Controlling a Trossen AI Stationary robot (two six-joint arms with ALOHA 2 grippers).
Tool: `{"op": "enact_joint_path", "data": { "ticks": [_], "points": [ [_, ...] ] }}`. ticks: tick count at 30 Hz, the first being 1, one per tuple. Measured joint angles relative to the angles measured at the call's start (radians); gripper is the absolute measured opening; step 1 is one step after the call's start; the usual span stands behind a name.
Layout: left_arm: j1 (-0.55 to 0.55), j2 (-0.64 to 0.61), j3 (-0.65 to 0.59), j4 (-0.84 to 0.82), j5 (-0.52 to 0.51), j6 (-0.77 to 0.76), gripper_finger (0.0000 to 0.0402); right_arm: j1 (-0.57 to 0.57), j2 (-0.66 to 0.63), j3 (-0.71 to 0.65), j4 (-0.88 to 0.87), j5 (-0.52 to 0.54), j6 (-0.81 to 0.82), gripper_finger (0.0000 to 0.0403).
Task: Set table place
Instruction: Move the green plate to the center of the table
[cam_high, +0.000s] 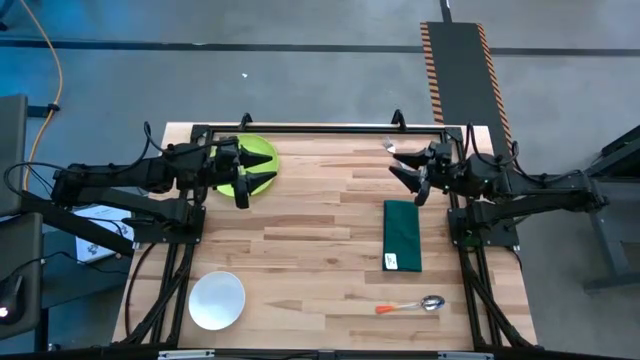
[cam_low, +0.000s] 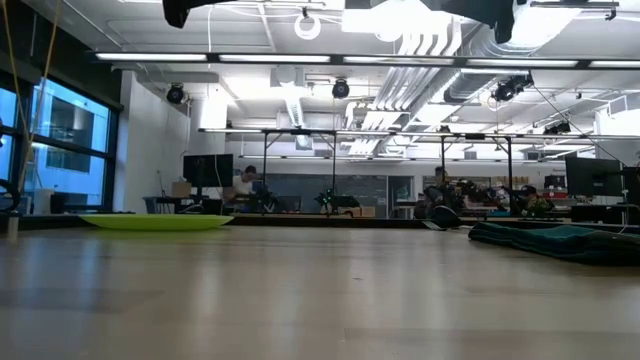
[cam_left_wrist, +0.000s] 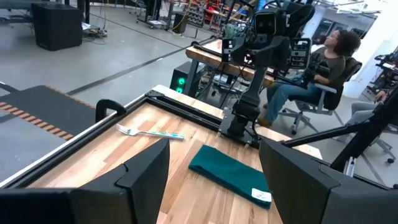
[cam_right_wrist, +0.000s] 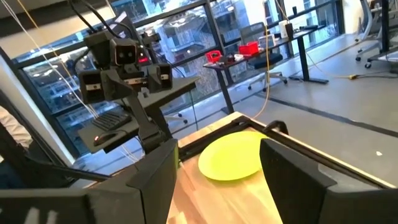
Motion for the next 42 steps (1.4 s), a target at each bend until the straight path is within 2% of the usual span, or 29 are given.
{"op": "enact_joint_path", "data": {
  "ticks": [10,20,32,37,42],
  "points": [
    [0.0,0.0,0.0,0.001,-0.001,-0.004,0.0237,0.0,0.001,0.0,-0.009,0.033,0.001,0.022],
    [0.0,0.0,0.001,0.001,-0.005,-0.01,0.0237,0.0,-0.004,0.0,-0.013,-0.046,0.007,0.022],
    [0.0,-0.001,0.002,0.0,-0.036,0.016,0.0237,0.0,-0.033,0.0,-0.059,-0.048,0.052,0.022],
    [0.0,-0.001,0.002,0.0,-0.057,0.019,0.0237,0.0,-0.031,0.0,-0.08,-0.004,0.089,0.022],
    [0.0,-0.001,0.002,-0.013,-0.134,0.019,0.0237,0.0,-0.031,0.0,-0.121,0.055,0.13,0.022]
  ]
}}
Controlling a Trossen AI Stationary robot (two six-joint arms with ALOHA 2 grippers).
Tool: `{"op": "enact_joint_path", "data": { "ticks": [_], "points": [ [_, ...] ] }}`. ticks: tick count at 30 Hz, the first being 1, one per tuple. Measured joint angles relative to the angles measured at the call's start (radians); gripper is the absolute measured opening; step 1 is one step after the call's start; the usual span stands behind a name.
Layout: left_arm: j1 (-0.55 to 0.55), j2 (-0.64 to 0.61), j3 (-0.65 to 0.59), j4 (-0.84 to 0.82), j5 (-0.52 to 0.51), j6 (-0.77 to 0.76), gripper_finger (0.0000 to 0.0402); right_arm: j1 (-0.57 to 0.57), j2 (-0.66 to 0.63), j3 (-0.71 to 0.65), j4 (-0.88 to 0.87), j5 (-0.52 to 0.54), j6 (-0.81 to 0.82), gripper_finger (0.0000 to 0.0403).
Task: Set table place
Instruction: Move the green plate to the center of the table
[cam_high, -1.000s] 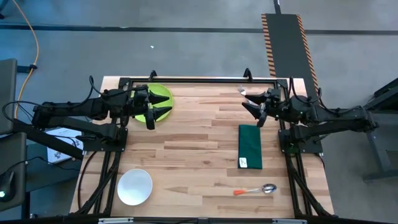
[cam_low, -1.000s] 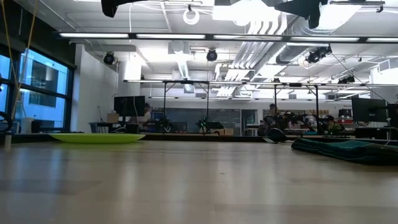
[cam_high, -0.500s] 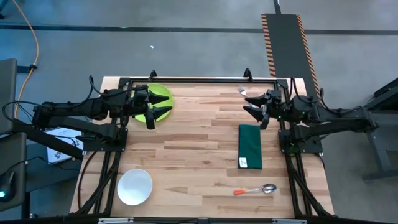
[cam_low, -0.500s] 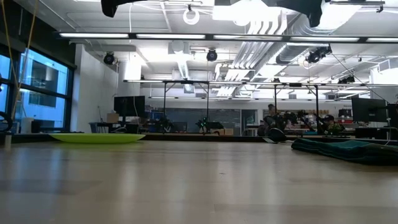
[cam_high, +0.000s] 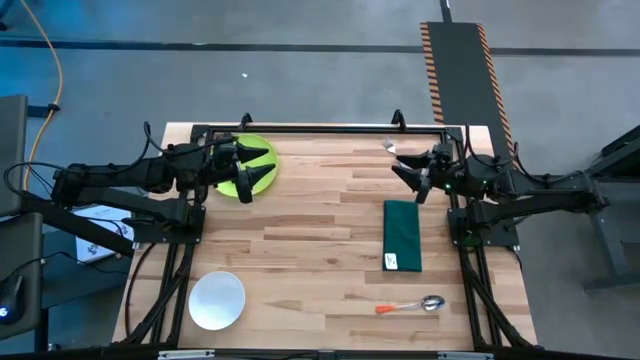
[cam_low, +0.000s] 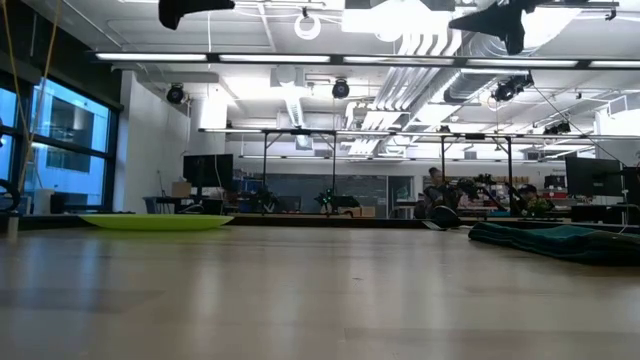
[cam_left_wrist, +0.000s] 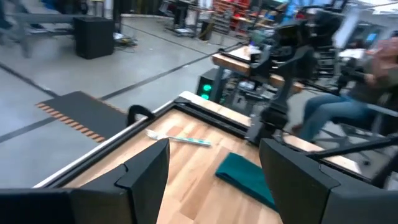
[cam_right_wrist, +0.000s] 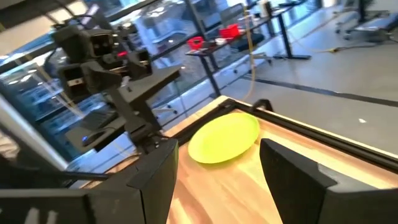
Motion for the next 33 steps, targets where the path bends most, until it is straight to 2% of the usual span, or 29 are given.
{"op": "enact_joint_path", "data": {
  "ticks": [9,14,18,21,25,29,33],
  "points": [
    [0.0,0.012,0.0,-0.041,-0.071,-0.004,0.0237,0.0,0.0,0.0,-0.025,0.049,0.035,0.022],
    [0.0,0.08,0.0,-0.052,-0.07,0.018,0.0237,0.0,0.0,0.0,-0.023,0.049,0.045,0.022],
    [0.0,0.146,0.0,-0.142,-0.071,0.053,0.0237,0.0,0.0,0.0,-0.023,0.05,0.061,0.022],
    [0.0,0.207,0.0,-0.252,-0.079,0.055,0.0237,0.0,0.0,0.0,-0.023,0.05,0.061,0.022],
    [0.0,0.315,0.0,-0.415,-0.142,0.083,0.0237,0.0,0.0,0.0,-0.023,0.052,0.062,0.022],
    [0.015,0.448,0.0,-0.557,-0.185,0.023,0.0237,0.0,0.0,0.0,-0.023,0.052,0.088,0.022],
    [0.08,0.591,0.0,-0.641,-0.162,-0.059,0.0237,0.0,0.006,0.0,-0.023,0.052,0.097,0.022]
  ]
}}
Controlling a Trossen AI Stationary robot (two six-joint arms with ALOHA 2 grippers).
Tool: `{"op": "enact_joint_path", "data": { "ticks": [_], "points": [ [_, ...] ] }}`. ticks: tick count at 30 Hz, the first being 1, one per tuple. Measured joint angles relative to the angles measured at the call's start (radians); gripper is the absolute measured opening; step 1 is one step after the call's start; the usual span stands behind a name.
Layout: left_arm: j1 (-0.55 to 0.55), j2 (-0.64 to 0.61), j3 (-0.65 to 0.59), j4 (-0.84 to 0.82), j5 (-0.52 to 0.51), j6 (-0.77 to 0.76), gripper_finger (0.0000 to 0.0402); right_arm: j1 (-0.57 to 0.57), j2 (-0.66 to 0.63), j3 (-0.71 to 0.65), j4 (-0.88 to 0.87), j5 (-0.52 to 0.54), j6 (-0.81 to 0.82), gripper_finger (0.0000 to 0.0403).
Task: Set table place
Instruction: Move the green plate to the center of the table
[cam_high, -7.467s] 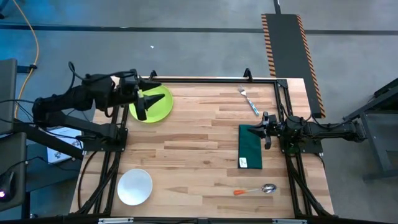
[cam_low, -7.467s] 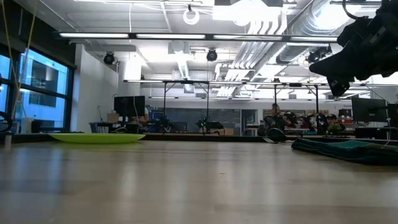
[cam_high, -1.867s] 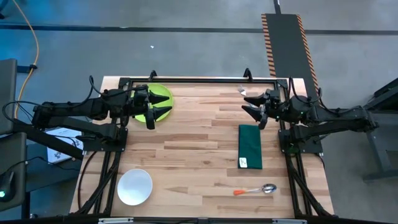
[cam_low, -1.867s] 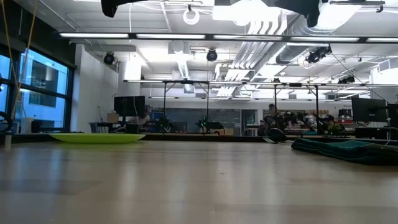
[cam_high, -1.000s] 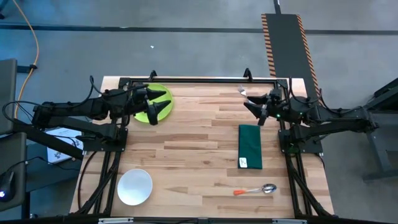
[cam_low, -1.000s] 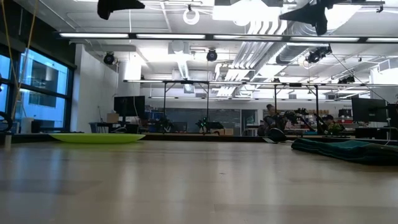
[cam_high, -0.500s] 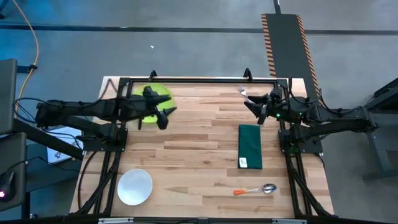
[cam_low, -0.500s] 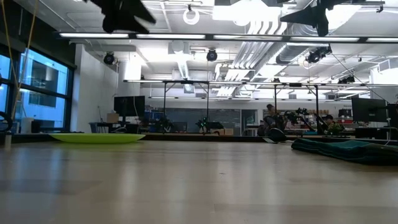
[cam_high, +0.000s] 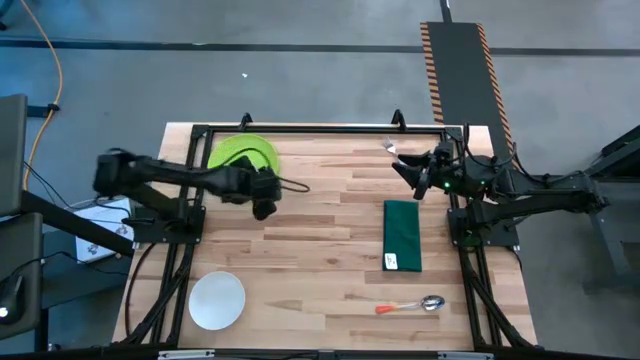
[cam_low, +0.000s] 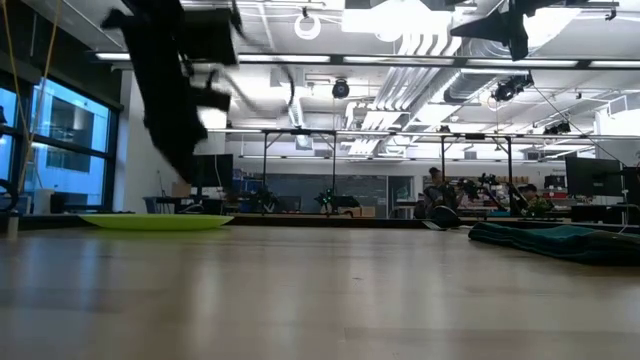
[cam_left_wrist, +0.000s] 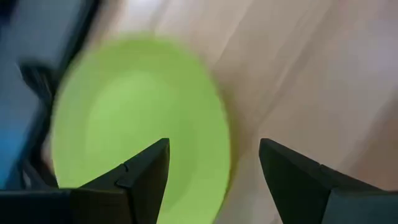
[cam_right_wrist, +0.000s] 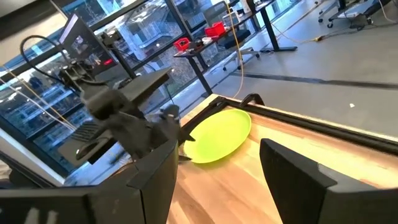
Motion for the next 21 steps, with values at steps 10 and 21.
{"op": "enact_joint_path", "data": {
  "ticks": [10,21],
  "points": [
    [0.163,0.223,0.01,0.0,0.127,-0.013,0.0237,0.0,0.02,0.0,-0.008,0.0,0.013,0.022],
    [0.232,0.271,0.011,0.02,0.101,0.07,0.0235,0.0,0.02,0.0,-0.008,-0.002,0.013,0.022]
  ]
}}
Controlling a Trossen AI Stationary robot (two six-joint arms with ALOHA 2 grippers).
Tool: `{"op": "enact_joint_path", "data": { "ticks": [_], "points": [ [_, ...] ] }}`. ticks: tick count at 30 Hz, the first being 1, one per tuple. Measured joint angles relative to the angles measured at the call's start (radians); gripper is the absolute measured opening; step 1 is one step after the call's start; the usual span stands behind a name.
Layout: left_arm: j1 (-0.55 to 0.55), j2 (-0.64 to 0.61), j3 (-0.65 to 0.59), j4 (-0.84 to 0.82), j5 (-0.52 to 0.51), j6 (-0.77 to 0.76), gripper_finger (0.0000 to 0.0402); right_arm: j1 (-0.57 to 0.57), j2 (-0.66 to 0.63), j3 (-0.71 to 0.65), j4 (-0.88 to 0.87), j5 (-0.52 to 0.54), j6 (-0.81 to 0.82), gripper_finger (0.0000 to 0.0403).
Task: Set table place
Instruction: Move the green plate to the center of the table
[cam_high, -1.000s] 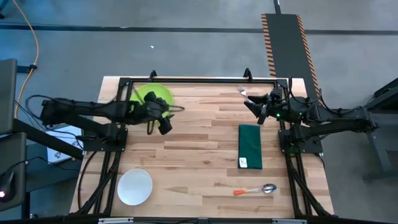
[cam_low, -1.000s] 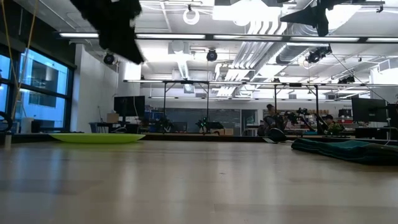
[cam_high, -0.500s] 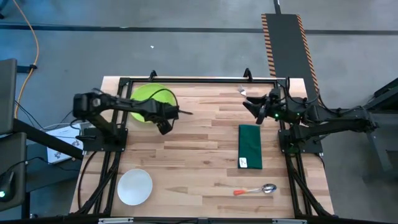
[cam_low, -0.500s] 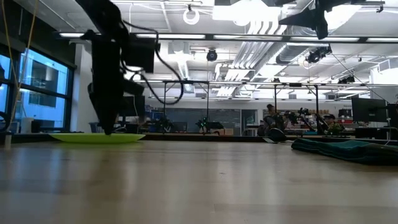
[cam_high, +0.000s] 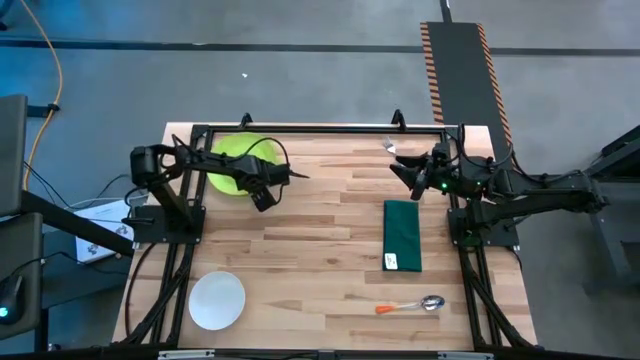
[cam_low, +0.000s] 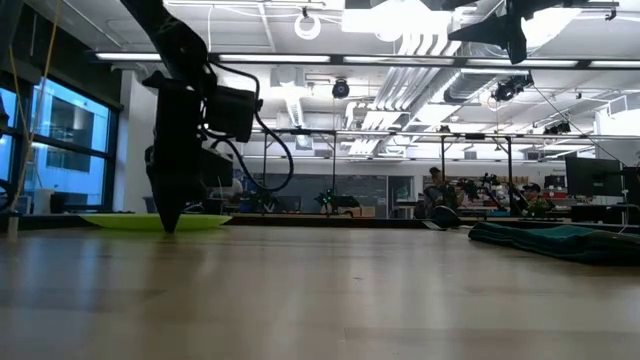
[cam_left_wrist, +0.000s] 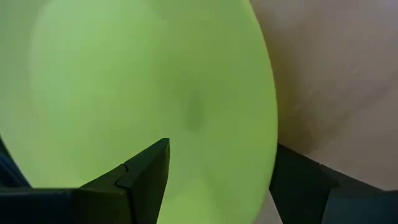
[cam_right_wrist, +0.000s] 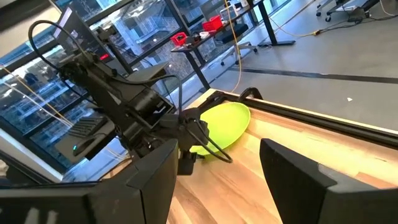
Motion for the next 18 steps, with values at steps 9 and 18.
{"op": "enact_joint_path", "data": {
  "ticks": [9,18],
  "points": [
    [0.027,0.0,0.0,0.01,0.031,0.07,0.0044,0.0,0.0,0.0,-0.001,0.0,-0.001,0.022],
    [0.028,-0.002,0.041,-0.044,0.079,0.053,0.001,0.0,0.0,0.0,-0.009,0.0,-0.004,0.022]
  ]
}}
